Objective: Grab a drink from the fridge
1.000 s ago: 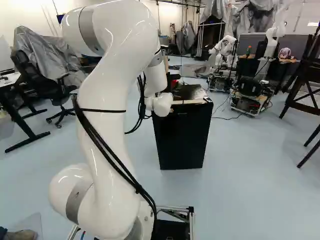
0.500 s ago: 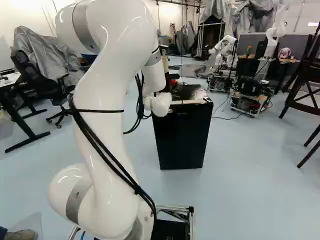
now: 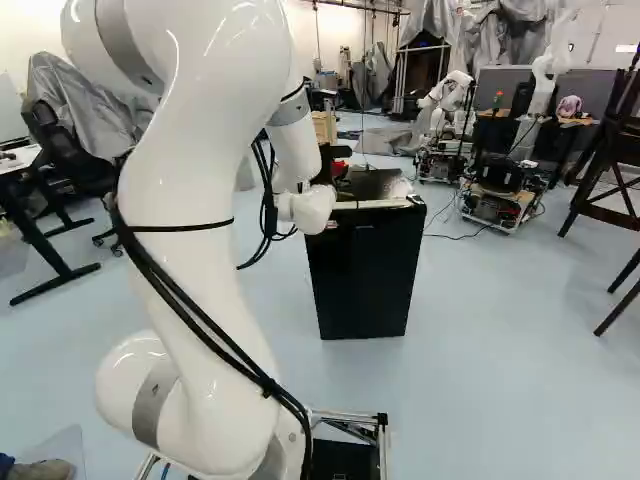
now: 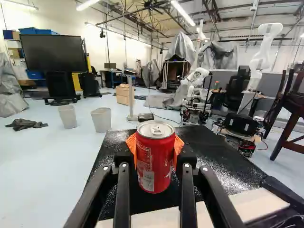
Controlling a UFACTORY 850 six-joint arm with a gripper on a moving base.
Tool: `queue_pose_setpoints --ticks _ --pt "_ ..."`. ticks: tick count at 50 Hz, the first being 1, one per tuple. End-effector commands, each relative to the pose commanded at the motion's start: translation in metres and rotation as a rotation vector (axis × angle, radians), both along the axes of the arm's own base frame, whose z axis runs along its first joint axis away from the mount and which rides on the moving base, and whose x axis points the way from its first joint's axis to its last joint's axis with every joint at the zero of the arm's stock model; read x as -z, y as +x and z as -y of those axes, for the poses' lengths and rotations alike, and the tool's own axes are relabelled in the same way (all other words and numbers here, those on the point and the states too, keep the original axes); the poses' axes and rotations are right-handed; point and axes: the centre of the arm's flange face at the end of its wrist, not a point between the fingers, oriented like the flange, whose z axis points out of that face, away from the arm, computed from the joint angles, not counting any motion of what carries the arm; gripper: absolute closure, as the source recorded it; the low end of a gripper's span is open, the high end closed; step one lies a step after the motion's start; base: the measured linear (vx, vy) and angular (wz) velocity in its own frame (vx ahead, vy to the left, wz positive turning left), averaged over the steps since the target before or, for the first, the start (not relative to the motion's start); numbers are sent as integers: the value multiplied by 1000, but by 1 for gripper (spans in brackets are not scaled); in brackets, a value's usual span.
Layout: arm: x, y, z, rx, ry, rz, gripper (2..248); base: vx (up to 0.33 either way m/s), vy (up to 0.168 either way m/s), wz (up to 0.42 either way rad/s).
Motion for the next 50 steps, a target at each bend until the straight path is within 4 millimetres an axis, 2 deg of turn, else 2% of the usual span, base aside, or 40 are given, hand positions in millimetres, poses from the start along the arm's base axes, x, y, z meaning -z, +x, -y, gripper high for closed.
queue_pose_setpoints --ticks 20,50 --pt "-9 -50 -25 -15 12 -69 155 0 0 0" --pt "-7 -150 -62 -44 29 -195 155 0 0 0"
